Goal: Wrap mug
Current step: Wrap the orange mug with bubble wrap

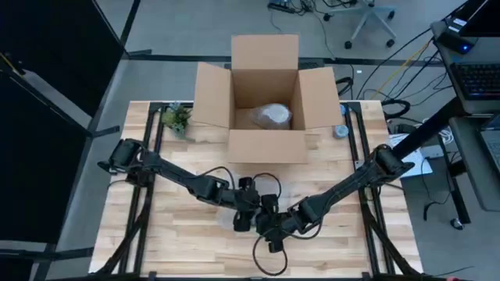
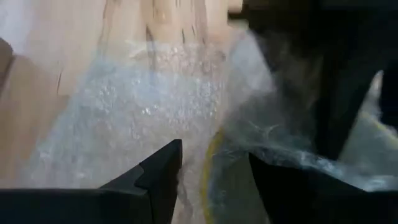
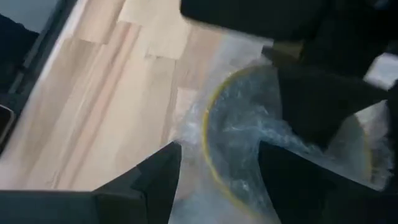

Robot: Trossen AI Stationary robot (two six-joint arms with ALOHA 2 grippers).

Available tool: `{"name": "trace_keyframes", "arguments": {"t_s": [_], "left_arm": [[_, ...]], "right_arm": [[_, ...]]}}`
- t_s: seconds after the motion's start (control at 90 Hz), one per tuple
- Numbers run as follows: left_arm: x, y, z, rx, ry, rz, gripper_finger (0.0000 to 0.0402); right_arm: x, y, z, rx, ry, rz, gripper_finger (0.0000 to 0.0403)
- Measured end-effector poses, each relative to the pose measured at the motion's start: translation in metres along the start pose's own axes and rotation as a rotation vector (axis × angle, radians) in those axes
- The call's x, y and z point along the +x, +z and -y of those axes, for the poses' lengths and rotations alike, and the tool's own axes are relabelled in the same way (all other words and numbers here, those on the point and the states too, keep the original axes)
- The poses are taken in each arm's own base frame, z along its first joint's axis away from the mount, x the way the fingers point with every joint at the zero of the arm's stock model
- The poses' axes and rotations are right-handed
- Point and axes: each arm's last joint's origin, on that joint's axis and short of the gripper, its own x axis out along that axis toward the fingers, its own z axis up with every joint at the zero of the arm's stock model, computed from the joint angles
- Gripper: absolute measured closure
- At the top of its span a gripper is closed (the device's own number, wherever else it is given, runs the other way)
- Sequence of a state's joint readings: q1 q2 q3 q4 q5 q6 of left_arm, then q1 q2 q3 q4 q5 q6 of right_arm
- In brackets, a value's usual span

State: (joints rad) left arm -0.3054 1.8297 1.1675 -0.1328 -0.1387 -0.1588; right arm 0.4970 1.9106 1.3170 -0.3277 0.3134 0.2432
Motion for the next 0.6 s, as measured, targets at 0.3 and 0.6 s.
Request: {"name": "trace_keyframes", "arguments": {"t_s": [0.3,0.6], "left_arm": [[-0.015,0.013,0.002,0.015,-0.004,-0.022,0.0226],[-0.017,0.015,0.006,0.011,-0.012,-0.01,0.0226]], "right_arm": [[0.005,-0.002,0.001,0.004,0.019,-0.009,0.0202],[0.006,-0.002,0.002,0.016,0.026,-0.018,0.0202]]}}
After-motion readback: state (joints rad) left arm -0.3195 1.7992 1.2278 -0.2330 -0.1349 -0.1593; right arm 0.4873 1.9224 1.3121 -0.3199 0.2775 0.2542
